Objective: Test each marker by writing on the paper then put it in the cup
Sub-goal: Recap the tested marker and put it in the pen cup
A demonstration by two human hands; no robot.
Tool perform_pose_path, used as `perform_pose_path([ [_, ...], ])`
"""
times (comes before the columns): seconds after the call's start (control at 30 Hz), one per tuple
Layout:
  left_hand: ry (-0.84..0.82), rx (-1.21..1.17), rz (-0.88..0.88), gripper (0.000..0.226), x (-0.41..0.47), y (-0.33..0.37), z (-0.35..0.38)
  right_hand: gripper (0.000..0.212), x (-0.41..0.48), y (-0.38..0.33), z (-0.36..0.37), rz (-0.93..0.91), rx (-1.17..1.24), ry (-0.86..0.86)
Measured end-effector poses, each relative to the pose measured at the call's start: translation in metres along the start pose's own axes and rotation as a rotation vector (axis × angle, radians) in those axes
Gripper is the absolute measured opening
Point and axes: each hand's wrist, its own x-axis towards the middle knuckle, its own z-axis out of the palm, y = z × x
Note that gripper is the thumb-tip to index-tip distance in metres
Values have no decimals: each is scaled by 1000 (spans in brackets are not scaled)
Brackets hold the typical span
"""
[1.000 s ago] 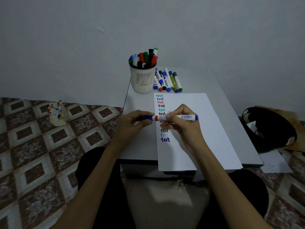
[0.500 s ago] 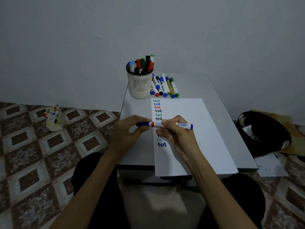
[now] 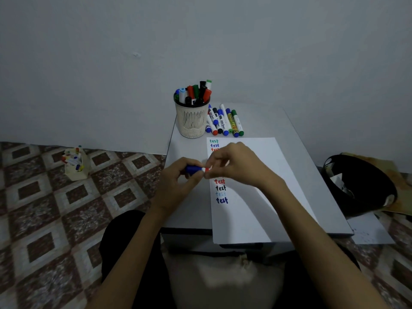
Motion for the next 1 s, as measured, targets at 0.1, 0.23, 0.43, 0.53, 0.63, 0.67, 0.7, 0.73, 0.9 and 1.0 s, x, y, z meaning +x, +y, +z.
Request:
perform_pose_path([
  [0.1,78,-9,-70,36,3,0,2,15,18,0,-4,-41,-164,0],
  [0.23,47,24,-214,44,3,-7,4,13,47,5,-26,-44,-122,301],
  [0.43,-272,538,-73,64,0,-17,10,53,100,-13,-71,-272,242,948],
  [0.53,-334,623,-65,67,0,-20,11,47,127,-23,-77,-325,284,1115],
  [0.63,-351,649,-79,69,0,-20,11,42,146,-24,-65,-300,223,1086],
  [0.67,-344,650,-80,69,0,-19,11,41,150,-22,-59,-273,192,1027],
  [0.7,-336,650,-82,69,0,-18,11,38,155,-17,-52,-243,127,956],
  [0.73,-330,649,-85,70,0,-18,11,33,159,-12,-46,-204,8,887],
  [0.9,-326,650,-91,70,0,-18,12,24,160,18,-35,-185,-212,787],
  [1.0,-322,628,-98,70,0,-18,12,35,150,46,-36,0,37,926],
])
